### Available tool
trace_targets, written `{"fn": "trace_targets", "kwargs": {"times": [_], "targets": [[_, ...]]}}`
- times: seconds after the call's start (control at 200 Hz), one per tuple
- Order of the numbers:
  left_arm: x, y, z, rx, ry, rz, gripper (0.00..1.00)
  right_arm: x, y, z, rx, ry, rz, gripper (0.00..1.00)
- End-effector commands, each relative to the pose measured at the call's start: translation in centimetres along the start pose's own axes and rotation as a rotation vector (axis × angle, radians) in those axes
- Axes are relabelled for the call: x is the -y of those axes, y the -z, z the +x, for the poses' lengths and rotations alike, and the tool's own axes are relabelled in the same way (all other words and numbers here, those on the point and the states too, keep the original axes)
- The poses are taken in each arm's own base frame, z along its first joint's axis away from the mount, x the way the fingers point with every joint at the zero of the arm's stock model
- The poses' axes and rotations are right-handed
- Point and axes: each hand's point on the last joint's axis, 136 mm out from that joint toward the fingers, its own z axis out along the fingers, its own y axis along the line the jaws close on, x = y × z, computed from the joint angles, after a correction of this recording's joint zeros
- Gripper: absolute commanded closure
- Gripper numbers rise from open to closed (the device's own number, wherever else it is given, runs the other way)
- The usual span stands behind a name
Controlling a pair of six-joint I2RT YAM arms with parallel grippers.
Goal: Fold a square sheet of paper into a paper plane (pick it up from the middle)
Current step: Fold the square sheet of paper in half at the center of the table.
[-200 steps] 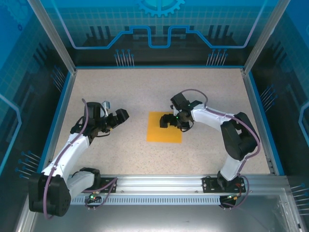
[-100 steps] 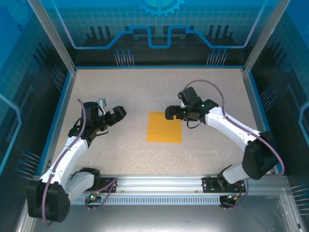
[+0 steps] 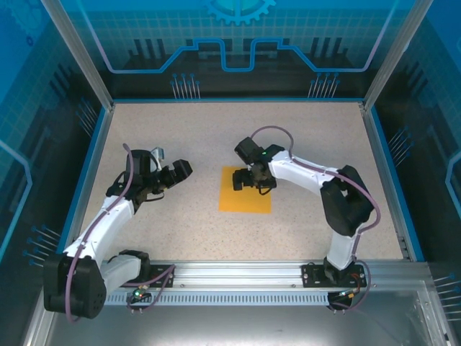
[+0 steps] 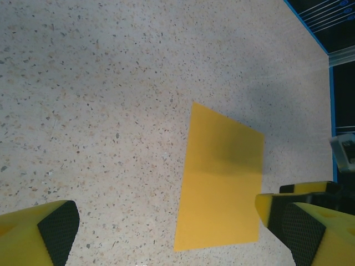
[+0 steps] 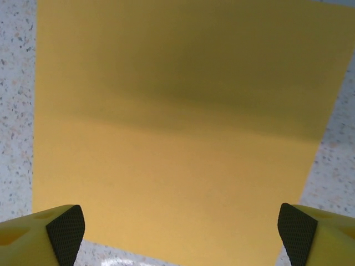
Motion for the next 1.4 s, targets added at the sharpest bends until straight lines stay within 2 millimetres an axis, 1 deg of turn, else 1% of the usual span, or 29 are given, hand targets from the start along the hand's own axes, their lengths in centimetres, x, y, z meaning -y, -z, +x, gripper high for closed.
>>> {"fn": "trace_targets", "kwargs": {"times": [0.0, 0.185, 0.33, 0.39, 0.525, 0.67, 0.775, 0.89, 0.975, 1.095, 1.19, 1.27, 1.395], "targets": [[1.0, 0.5, -0.5, 0.001, -0.033, 0.038, 0.01, -0.2, -0.2, 0.4, -0.027, -0.010, 0.070, 0.06], [1.1, 1.0, -1.0, 0.036, -0.036, 0.027, 0.02, -0.7, -1.3, 0.0, -0.046, -0.063, 0.086, 0.08], [0.8, 1.5, -1.5, 0.069, -0.031, 0.003, 0.02, -0.9, -2.1, -0.2, -0.057, -0.089, 0.096, 0.07], [1.1, 1.7, -1.6, 0.078, -0.033, 0.011, 0.02, -1.0, -2.4, -0.4, -0.062, -0.098, 0.105, 0.07], [1.5, 2.5, -1.8, 0.115, -0.043, 0.031, 0.01, -1.1, -3.6, -0.3, -0.082, -0.110, 0.119, 0.07], [1.7, 3.4, -2.0, 0.162, -0.015, 0.051, 0.01, -1.2, -4.9, 0.7, -0.114, -0.061, 0.133, 0.07], [1.6, 3.5, -1.7, 0.155, 0.009, 0.051, 0.02, -1.1, -5.9, 1.8, -0.146, 0.013, 0.145, 0.07], [1.7, 3.2, -1.6, 0.163, -0.008, 0.075, 0.01, -0.5, -6.9, 3.0, -0.181, 0.094, 0.162, 0.09], [1.8, 3.2, -1.4, 0.172, -0.042, 0.088, 0.02, -0.5, -7.3, 3.5, -0.188, 0.169, 0.149, 0.10], [1.2, 3.6, -1.3, 0.190, -0.044, 0.062, 0.02, -0.8, -7.1, 3.4, -0.182, 0.278, 0.116, 0.11], [1.0, 3.7, -1.3, 0.184, -0.021, 0.051, 0.02, -0.4, -6.7, 2.9, -0.180, 0.284, 0.113, 0.12], [0.9, 3.6, -1.3, 0.181, -0.021, 0.041, 0.01, -1.0, -5.5, 2.0, -0.153, 0.259, 0.076, 0.12], [0.8, 3.5, -1.3, 0.183, -0.026, 0.041, 0.02, -1.5, -2.8, 0.0, -0.097, 0.151, 0.052, 0.11]]}}
